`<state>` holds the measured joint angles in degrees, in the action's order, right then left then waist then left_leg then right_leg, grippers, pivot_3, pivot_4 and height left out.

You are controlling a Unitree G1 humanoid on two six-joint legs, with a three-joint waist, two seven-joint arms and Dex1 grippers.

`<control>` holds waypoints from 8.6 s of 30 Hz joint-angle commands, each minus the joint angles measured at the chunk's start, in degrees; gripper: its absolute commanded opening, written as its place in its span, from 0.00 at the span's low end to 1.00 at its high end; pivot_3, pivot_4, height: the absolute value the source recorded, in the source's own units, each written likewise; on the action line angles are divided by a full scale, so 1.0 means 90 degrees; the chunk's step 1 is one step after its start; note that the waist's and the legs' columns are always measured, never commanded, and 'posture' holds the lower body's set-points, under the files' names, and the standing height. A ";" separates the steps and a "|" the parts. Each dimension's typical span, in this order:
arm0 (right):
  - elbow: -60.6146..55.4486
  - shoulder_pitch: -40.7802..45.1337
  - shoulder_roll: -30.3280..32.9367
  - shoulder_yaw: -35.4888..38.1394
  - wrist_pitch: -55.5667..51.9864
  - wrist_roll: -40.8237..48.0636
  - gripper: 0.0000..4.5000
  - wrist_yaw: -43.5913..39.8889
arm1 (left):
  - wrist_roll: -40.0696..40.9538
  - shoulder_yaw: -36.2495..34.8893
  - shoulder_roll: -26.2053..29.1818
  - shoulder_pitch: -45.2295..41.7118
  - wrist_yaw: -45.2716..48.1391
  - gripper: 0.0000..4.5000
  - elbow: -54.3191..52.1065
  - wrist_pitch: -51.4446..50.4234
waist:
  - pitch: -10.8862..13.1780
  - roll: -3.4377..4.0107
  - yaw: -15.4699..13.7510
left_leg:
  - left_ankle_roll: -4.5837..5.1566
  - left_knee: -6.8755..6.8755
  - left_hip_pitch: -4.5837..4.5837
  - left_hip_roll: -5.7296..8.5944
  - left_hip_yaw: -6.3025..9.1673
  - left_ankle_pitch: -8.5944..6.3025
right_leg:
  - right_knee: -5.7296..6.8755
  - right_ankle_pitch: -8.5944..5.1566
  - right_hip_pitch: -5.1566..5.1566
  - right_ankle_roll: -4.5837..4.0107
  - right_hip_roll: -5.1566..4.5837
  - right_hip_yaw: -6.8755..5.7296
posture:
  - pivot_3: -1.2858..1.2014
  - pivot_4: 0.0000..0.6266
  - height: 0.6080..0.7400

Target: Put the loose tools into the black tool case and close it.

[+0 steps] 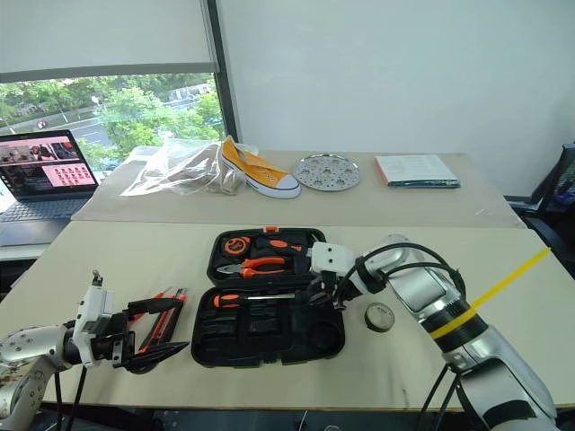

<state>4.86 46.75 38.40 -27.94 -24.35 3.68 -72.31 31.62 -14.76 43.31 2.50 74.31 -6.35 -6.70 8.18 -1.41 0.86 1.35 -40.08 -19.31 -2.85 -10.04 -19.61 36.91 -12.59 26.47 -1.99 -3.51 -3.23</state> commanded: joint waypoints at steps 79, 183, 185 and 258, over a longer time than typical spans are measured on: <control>0.0314 0.0286 -0.0852 -0.0164 -0.0671 -0.0565 0.21 -0.0446 | -0.0104 -0.0126 0.0049 0.0304 -0.0318 1.00 -0.0057 0.0311 | -0.0006 -0.0008 0.0145 | -0.0047 -0.0002 0.0002 -0.0015 0.0047 0.0023 | 0.0016 0.0006 -0.0012 -0.0043 0.0004 -0.0051 | 0.52 0.24 1.00; -0.2291 -0.4016 -0.0105 0.3785 0.2296 0.3209 1.00 0.0290 | -0.0393 -0.0623 0.1091 -0.1530 -0.0591 0.10 0.2218 -0.0694 | -0.0009 -0.0050 -0.0053 | -0.0062 0.0021 0.0019 -0.0014 0.0059 0.0052 | 0.0021 0.0017 -0.0022 -0.0068 0.0007 -0.0057 | 0.52 0.24 1.00; -0.2311 -0.4109 0.0030 0.3902 0.2265 0.3259 1.00 0.0263 | -0.0301 -0.0281 0.1174 -0.1743 -0.0049 0.10 0.1695 -0.0666 | -0.0009 -0.0051 -0.0096 | -0.0062 0.0017 0.0014 -0.0011 0.0059 0.0052 | 0.0020 0.0017 -0.0022 -0.0068 0.0005 -0.0060 | 0.52 0.24 1.00; -0.2378 -0.4488 -0.0046 0.3704 0.2375 0.3025 1.00 0.0654 | -0.2191 0.3050 -0.0253 -0.3247 -0.0295 0.01 0.0665 -0.1226 | -0.0007 -0.0057 -0.0158 | -0.0038 -0.0029 0.0002 0.0007 0.0130 0.0048 | 0.0022 0.0022 -0.0041 -0.0047 0.0016 -0.0041 | 0.52 0.24 1.00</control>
<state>-16.12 5.46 38.41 5.05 -4.28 30.56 -66.20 12.20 12.47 40.13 -26.86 71.06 0.96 -17.98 8.12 -1.92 -0.56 1.01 -40.34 -19.29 -2.79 -8.87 -19.17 37.10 -12.39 26.10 -2.41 -3.36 -3.60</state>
